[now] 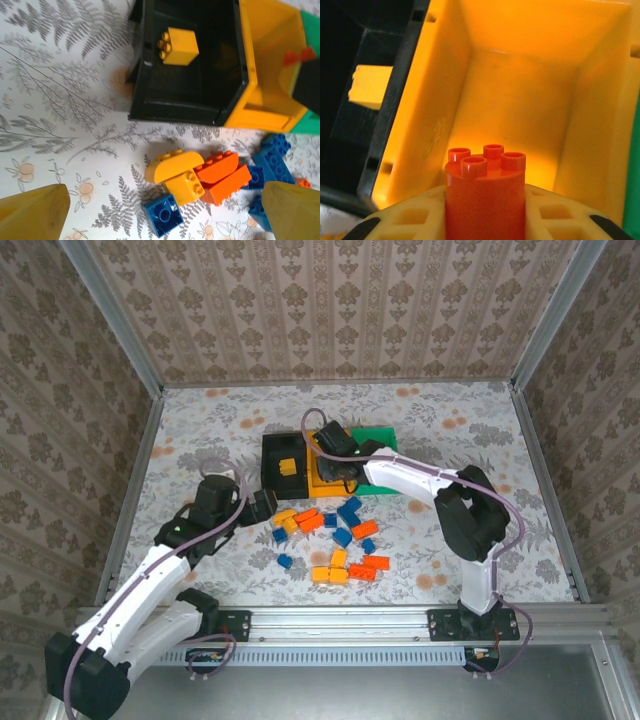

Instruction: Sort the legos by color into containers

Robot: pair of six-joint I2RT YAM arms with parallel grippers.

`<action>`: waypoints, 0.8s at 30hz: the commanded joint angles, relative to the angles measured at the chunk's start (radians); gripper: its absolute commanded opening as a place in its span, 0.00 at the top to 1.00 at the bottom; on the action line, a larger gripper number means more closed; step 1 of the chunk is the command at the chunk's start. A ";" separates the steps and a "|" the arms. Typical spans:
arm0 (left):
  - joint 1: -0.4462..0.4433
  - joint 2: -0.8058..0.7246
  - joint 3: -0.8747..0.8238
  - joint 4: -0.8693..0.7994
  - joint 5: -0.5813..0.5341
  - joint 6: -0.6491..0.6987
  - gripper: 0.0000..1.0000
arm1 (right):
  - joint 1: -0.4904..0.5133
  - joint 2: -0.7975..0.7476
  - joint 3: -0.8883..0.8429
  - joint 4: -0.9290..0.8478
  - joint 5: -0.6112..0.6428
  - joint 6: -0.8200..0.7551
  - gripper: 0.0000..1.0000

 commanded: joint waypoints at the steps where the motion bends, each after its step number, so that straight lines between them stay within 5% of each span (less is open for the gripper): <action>1: -0.031 0.014 -0.024 0.026 0.000 -0.027 0.01 | -0.007 0.033 0.083 -0.060 0.030 0.036 0.51; 7: -0.122 0.047 -0.052 -0.009 -0.013 -0.033 0.05 | -0.006 -0.040 0.042 -0.033 0.020 0.044 0.37; 18: -0.346 0.161 -0.152 0.007 -0.038 -0.124 0.09 | -0.006 -0.300 -0.316 0.077 -0.010 0.096 0.35; 24: -0.426 0.282 -0.133 0.016 -0.085 -0.121 0.19 | -0.006 -0.386 -0.416 0.093 0.014 0.112 0.35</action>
